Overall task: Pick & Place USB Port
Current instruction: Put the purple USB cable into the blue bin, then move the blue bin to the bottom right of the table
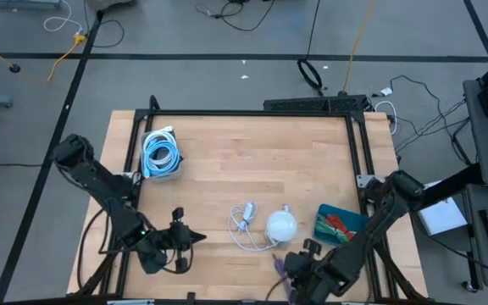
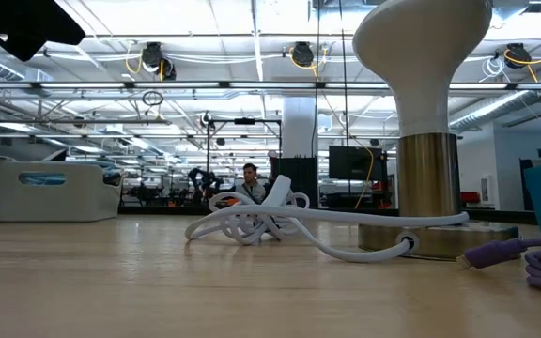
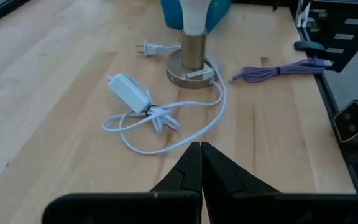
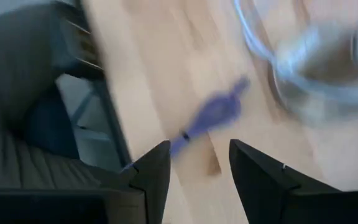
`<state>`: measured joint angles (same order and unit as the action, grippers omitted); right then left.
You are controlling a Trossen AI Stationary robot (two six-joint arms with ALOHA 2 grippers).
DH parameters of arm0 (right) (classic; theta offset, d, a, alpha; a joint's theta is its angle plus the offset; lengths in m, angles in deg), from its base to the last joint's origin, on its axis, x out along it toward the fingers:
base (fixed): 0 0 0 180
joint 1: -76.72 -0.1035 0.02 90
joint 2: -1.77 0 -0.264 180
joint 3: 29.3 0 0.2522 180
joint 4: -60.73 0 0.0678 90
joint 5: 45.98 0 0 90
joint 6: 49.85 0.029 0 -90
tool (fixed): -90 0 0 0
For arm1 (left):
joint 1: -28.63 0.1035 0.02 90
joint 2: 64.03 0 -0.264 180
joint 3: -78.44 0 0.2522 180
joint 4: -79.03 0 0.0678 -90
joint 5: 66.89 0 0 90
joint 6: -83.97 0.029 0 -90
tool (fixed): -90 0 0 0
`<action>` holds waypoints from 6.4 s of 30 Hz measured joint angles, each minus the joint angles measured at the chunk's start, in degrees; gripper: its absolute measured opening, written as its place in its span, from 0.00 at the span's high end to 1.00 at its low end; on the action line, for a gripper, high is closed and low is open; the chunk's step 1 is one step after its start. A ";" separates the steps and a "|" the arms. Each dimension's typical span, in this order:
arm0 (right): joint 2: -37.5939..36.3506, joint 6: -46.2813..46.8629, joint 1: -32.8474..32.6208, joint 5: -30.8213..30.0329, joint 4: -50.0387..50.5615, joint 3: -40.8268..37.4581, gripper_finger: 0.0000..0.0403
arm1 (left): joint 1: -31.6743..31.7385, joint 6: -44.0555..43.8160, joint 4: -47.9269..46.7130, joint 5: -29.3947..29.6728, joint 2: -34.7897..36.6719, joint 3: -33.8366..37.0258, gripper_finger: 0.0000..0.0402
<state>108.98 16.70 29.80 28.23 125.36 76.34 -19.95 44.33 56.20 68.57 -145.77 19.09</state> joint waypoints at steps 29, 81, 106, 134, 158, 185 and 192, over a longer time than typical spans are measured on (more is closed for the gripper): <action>14.81 13.40 2.19 12.89 -11.00 0.13 0.61 | -1.92 3.39 -0.15 1.67 -0.33 0.00 1.00; -3.36 24.51 -8.81 10.63 30.87 -25.66 0.97 | -2.25 -3.89 -7.42 3.10 -0.39 0.00 1.00; -5.90 22.00 -6.83 -11.04 39.52 -7.39 0.84 | -2.25 -6.18 -9.19 2.75 -0.39 0.00 1.00; -14.67 20.74 2.33 -3.65 39.11 -34.57 1.00 | -0.94 -7.31 -9.30 1.02 -2.32 0.04 1.00; -17.89 14.59 -4.23 1.07 37.09 -33.31 1.00 | -0.98 -7.18 -9.23 1.00 -2.29 0.04 1.00; -18.34 6.43 -2.18 9.27 14.86 -41.65 1.00 | -1.05 -7.19 -9.13 1.00 -2.29 0.04 1.00; -22.00 7.82 -2.22 7.55 10.11 -41.27 1.00 | -1.05 -7.10 -9.34 1.02 -2.27 0.04 1.00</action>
<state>86.98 24.52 27.58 35.79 135.47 35.06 -21.00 37.23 46.86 69.59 -148.04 19.14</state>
